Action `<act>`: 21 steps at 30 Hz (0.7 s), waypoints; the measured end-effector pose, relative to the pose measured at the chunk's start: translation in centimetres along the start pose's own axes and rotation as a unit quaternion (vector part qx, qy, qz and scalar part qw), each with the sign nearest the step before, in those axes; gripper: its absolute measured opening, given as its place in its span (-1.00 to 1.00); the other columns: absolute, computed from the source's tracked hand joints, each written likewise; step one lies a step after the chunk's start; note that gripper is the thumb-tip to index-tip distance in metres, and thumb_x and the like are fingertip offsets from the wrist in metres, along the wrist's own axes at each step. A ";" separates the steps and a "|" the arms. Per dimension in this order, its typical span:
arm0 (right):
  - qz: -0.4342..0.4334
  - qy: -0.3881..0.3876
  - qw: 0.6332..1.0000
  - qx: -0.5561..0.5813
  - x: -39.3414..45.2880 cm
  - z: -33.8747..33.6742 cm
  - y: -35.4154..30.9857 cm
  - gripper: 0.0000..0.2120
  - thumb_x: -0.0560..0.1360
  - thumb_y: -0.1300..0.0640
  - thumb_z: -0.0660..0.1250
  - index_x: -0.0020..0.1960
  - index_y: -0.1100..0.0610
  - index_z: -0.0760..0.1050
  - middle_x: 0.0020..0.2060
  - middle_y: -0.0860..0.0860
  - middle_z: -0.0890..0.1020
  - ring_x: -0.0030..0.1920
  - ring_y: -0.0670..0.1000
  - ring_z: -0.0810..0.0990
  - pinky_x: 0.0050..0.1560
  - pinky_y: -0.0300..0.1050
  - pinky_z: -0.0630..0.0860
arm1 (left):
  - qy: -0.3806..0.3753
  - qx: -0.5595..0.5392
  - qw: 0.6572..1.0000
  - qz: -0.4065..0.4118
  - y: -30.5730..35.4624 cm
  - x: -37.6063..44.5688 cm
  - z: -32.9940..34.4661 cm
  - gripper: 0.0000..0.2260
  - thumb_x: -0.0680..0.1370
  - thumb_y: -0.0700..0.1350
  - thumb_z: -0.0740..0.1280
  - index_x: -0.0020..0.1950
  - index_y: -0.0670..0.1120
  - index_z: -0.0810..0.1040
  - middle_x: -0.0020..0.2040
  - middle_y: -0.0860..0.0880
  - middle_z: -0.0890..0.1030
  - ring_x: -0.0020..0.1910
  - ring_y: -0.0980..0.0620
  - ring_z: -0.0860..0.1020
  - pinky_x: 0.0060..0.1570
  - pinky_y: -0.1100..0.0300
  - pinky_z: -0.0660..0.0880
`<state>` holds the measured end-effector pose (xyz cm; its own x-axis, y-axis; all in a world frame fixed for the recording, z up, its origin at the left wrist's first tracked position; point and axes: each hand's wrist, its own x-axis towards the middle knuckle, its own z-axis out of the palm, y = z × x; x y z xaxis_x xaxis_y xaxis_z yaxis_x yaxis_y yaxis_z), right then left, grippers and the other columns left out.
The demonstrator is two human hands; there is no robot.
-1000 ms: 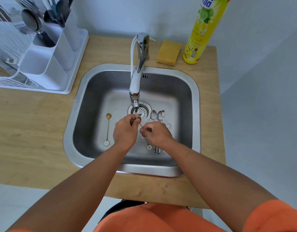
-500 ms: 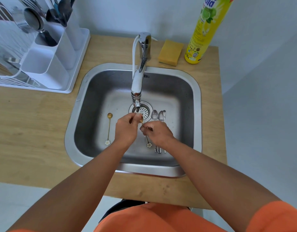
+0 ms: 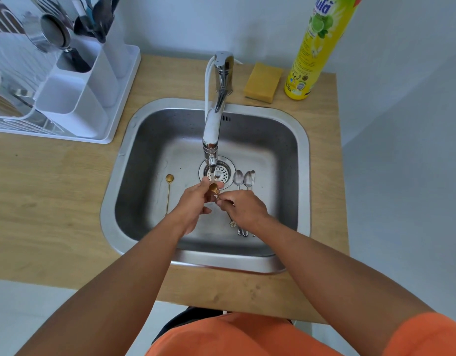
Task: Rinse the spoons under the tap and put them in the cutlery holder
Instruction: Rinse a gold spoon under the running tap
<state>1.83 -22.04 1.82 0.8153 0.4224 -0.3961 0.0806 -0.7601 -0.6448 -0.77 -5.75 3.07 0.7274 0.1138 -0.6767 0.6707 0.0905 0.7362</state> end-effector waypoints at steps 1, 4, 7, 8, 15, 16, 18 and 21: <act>0.000 -0.002 1.000 0.001 0.0 0.0 0.0 -0.73 0.65 -0.09 0.28 -0.22 -0.14 0.51 -0.22 -0.09 0.65 -0.16 0.03 0.61 -0.16 -0.05 0.52 | -0.006 -0.012 1.000 -0.008 -0.2 0.0 -0.1 -0.58 0.75 0.12 0.10 0.10 0.04 0.74 -0.18 0.08 0.70 -0.03 0.07 0.59 -0.02 0.08 0.42; 0.000 -0.006 1.000 0.003 0.0 -0.1 -0.1 -0.76 0.65 -0.09 0.27 -0.16 -0.06 0.54 -0.22 -0.07 0.65 -0.15 0.04 0.62 -0.13 -0.02 0.55 | -0.021 -0.055 0.998 -0.021 -0.8 0.1 -0.4 -0.68 0.74 0.06 0.17 0.10 0.06 0.72 -0.08 0.07 0.65 -0.04 0.09 0.55 -0.04 0.11 0.41; 0.003 -0.012 1.000 0.011 0.1 -0.1 -0.3 -0.77 0.64 -0.09 0.28 -0.11 -0.02 0.57 -0.28 -0.08 0.63 -0.18 0.02 0.62 -0.11 -0.01 0.57 | -0.020 -0.078 0.997 -0.021 -1.0 0.2 -0.6 -0.77 0.72 0.03 0.23 0.10 0.05 0.69 -0.10 0.09 0.63 -0.08 0.12 0.57 -0.06 0.12 0.41; 0.003 -0.013 1.000 0.013 0.1 -0.2 -0.4 -0.78 0.64 -0.10 0.28 -0.11 -0.03 0.57 -0.28 -0.09 0.63 -0.19 0.00 0.62 -0.11 -0.02 0.57 | -0.018 -0.080 0.996 -0.019 -1.0 0.2 -0.8 -0.79 0.72 0.02 0.25 0.10 0.04 0.68 -0.11 0.08 0.64 -0.08 0.11 0.57 -0.06 0.12 0.42; 0.004 -0.027 0.999 0.017 0.3 -0.3 -0.7 -0.76 0.64 -0.12 0.26 -0.14 -0.09 0.57 -0.20 -0.14 0.67 -0.20 -0.06 0.63 -0.15 -0.04 0.56 | 0.018 -0.038 0.999 0.007 -0.7 0.2 -1.1 -0.79 0.58 0.17 0.42 0.00 0.05 0.69 -0.16 0.09 0.71 -0.04 0.08 0.62 -0.06 0.11 0.46; 0.005 -0.032 0.999 0.017 0.3 -0.2 -0.7 -0.76 0.64 -0.11 0.26 -0.15 -0.09 0.57 -0.20 -0.16 0.67 -0.20 -0.07 0.62 -0.16 -0.05 0.55 | 0.029 -0.026 0.999 0.014 -0.6 0.2 -1.0 -0.76 0.55 0.20 0.44 -0.04 0.05 0.69 -0.18 0.09 0.70 -0.07 0.08 0.62 -0.07 0.11 0.47; 0.009 -0.039 0.999 0.023 0.3 -0.1 -0.6 -0.76 0.65 -0.09 0.26 -0.15 -0.09 0.59 -0.24 -0.21 0.65 -0.22 -0.11 0.60 -0.16 -0.07 0.52 | 0.053 -0.010 0.998 0.022 -0.5 0.1 -0.8 -0.70 0.51 0.26 0.46 -0.09 0.04 0.70 -0.23 0.09 0.69 -0.12 0.11 0.62 -0.10 0.11 0.48; 0.016 -0.045 0.998 0.042 0.2 -0.2 -0.6 -0.77 0.65 -0.04 0.25 -0.13 -0.13 0.59 -0.18 -0.23 0.69 -0.14 -0.13 0.64 -0.03 -0.02 0.60 | 0.073 -0.007 0.997 0.028 -0.4 0.2 -0.6 -0.71 0.58 0.23 0.41 -0.03 0.02 0.73 -0.17 0.07 0.71 -0.10 0.10 0.62 -0.12 0.12 0.49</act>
<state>2.07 -21.54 2.24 0.7613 0.4449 -0.4717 0.0052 -0.7316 -0.6817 -1.02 -5.21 2.65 0.7348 0.2610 -0.6261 0.6264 0.0930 0.7740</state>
